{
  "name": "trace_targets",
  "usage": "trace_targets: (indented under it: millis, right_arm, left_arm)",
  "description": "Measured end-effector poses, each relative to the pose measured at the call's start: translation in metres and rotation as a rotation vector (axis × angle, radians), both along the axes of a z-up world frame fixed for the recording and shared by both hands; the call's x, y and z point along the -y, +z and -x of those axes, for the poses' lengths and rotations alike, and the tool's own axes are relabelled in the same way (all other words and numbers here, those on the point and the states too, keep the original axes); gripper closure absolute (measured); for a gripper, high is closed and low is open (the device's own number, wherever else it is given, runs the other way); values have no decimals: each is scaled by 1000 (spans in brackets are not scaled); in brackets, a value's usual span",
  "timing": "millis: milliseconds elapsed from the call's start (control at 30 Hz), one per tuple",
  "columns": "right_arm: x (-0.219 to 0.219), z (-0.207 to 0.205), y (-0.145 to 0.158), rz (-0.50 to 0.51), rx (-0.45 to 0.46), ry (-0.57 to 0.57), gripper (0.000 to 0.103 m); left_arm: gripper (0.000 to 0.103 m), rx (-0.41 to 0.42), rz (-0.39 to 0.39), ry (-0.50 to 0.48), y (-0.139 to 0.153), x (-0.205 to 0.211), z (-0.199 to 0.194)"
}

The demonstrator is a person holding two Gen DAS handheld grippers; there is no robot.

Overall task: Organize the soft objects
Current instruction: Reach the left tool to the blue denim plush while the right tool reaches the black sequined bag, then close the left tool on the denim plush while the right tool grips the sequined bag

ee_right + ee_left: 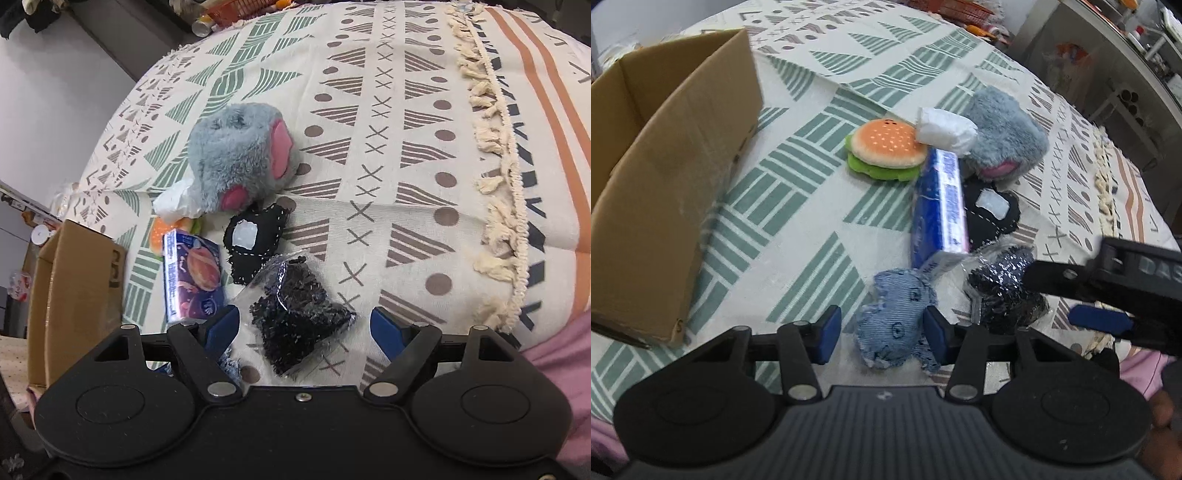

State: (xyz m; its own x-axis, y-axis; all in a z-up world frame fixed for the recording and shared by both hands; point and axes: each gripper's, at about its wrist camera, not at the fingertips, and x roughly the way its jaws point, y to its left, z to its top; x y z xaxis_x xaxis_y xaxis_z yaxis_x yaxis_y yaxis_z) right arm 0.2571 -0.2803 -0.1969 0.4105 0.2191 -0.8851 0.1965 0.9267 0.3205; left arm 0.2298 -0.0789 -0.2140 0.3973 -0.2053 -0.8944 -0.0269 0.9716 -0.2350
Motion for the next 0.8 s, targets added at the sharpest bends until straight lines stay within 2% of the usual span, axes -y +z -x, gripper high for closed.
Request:
trace_targets:
  millis: [33,167,233,400,433,467,567,800]
  right_arm:
    - [-2,-3,-3,11,-6,5,25]
    - [-8,-9,-14,40,-35,30,25]
    - [-9,-10,-16,46,-39,33,25]
    - [-16,-9,-18,93,-17,51,42]
    - [-17,-9,-17,96,-8,49,47]
    - [-16,-9,-16,85,-2,50,56]
    - [-14,-4,-10,67,24,43,66]
    - [-11,15,14,47,108,25,69]
  left_arm:
    - [56,-2,-3,0,-1,1,-1]
    - [70,3,0,8,1,1,0]
    - [73,9,2,8,3,1,1]
    - [76,42,1,23,14,-3,8]
    - [76,51,-6,21,18,-4,9]
    - [76,64,-12,20,23,-4,11]
    - [76,97,-13,25,39,-8,15]
    - [76,140,-11,46,70,-19,33]
